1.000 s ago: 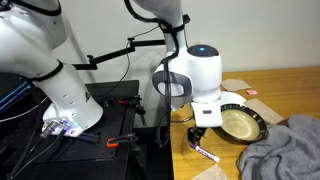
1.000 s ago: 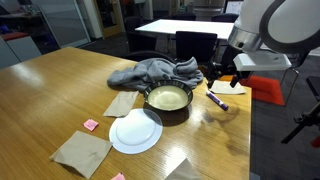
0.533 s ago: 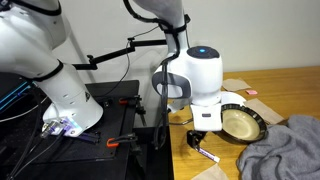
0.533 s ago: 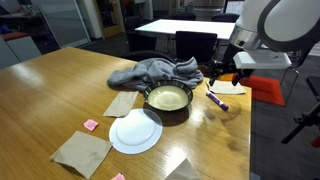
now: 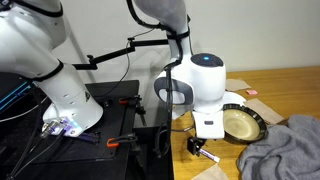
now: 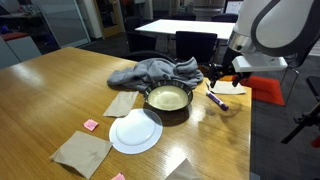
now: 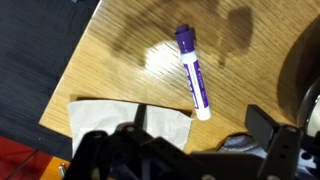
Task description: Put the marker inside the bowl
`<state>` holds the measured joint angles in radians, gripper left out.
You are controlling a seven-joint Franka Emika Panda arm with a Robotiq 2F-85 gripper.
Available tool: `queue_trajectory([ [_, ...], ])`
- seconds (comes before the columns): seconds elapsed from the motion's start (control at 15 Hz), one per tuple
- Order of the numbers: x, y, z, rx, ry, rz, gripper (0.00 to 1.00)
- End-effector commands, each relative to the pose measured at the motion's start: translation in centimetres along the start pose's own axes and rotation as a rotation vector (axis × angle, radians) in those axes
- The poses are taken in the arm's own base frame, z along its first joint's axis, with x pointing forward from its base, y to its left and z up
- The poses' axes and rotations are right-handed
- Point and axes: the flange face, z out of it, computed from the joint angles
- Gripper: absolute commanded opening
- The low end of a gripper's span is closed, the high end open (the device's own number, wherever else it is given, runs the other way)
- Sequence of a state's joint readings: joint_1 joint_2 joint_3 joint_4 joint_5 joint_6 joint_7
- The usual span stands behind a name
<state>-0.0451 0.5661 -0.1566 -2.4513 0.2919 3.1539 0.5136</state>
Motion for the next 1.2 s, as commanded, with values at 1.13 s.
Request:
queue_trajectory([
  [1.13, 0.3, -2.2, 6.0, -0.030, -0.063, -0.060, 0.68],
])
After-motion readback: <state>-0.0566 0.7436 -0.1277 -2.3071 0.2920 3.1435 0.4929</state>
